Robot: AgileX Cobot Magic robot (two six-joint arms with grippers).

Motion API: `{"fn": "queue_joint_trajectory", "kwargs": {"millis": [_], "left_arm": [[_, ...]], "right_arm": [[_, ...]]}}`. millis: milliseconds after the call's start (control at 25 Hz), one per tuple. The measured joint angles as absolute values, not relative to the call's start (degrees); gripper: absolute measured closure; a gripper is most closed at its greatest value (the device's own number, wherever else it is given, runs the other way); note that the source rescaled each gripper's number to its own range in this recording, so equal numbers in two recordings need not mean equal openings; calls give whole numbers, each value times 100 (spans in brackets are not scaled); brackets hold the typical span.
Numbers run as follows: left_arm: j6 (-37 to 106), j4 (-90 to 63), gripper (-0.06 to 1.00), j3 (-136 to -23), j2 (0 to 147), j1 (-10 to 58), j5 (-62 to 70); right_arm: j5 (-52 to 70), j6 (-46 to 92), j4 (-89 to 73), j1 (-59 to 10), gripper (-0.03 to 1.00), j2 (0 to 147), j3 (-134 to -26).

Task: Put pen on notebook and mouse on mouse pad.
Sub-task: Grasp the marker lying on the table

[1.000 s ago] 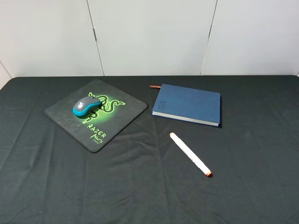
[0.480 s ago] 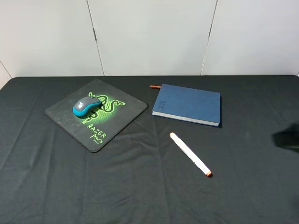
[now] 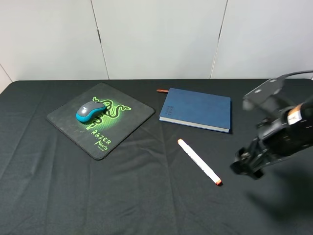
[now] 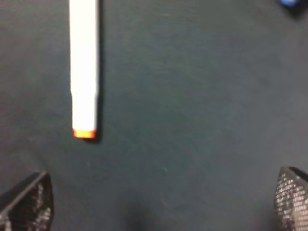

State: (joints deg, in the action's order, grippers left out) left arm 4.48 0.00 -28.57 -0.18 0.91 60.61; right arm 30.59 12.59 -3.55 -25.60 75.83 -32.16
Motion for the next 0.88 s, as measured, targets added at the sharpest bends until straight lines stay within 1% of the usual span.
{"fn": "queue_joint_trajectory", "kwargs": {"millis": [160,320,880], "left_arm": [[448,0,-6,-2857,-18,91,6061],[448,0,-6,-2857,-18,91,6055],[448,0,-6,-2857,-18,91,6055]], "right_arm": [[3022,1270,-342,-2979,-3,8177,-3523],[3010,1275,-336,-3212,-3,8646,-3905],[2965,1275,-439,-3260,-3,9936,-4921]]}}
